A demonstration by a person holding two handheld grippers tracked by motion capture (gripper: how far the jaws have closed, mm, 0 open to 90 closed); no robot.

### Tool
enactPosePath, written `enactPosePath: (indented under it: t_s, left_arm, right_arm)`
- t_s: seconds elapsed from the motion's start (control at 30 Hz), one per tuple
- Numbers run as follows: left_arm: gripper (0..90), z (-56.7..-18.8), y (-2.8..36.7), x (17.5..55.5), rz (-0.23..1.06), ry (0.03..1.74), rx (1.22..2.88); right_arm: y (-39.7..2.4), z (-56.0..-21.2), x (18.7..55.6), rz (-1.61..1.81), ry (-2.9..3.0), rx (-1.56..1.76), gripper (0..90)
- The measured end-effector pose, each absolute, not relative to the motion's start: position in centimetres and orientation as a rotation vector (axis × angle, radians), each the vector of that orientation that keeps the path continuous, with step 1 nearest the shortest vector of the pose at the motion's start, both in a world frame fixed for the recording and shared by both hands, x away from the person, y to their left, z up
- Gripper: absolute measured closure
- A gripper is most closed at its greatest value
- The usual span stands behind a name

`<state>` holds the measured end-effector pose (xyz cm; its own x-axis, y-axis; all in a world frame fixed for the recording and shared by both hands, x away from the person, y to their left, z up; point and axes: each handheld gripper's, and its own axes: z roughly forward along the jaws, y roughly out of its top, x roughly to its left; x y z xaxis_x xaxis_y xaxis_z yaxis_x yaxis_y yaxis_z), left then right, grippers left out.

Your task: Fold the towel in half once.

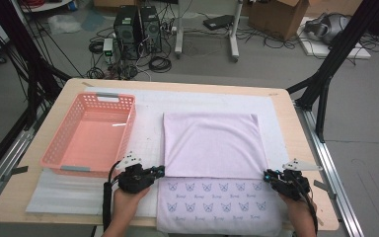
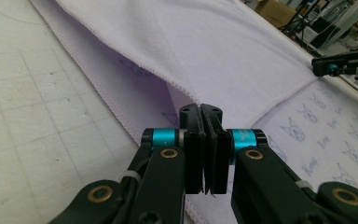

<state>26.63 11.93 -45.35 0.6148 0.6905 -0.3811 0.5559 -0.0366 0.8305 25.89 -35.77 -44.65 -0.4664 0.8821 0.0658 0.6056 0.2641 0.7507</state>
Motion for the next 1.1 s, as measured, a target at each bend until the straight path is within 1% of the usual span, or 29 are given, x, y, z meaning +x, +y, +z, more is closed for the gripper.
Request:
enactPosePath:
  t_s: [0.07, 0.17, 0.43, 0.6, 0.77, 1.1]
  left_arm:
    - [87.3, -45.4, 12.0, 26.6, 0.144, 1.034, 1.703]
    - [87.4, -45.4, 12.1, 26.3, 0.139, 1.031, 1.704]
    - [87.4, -44.5, 12.4, 24.5, 0.125, 1.001, 1.689]
    - [87.4, -44.8, 12.7, 23.2, 0.115, 1.007, 1.685]
    - [87.4, -44.8, 12.5, 21.8, 0.118, 1.0, 1.683]
    - [87.4, -44.6, 12.6, 17.9, 0.122, 0.993, 1.681]
  right_arm:
    - [-35.7, -44.5, 25.9, 1.02, 2.187, 1.348, 86.1]
    - [-35.8, -44.4, 25.6, 1.027, 2.18, 1.347, 87.0]
    - [-36.4, -43.8, 23.7, 1.084, 2.194, 1.344, 87.1]
    - [-36.7, -43.8, 22.4, 1.099, 2.208, 1.349, 87.1]
    - [-36.7, -43.7, 20.8, 1.102, 2.204, 1.345, 87.1]
    - [-37.1, -42.9, 16.8, 1.131, 2.201, 1.314, 87.1]
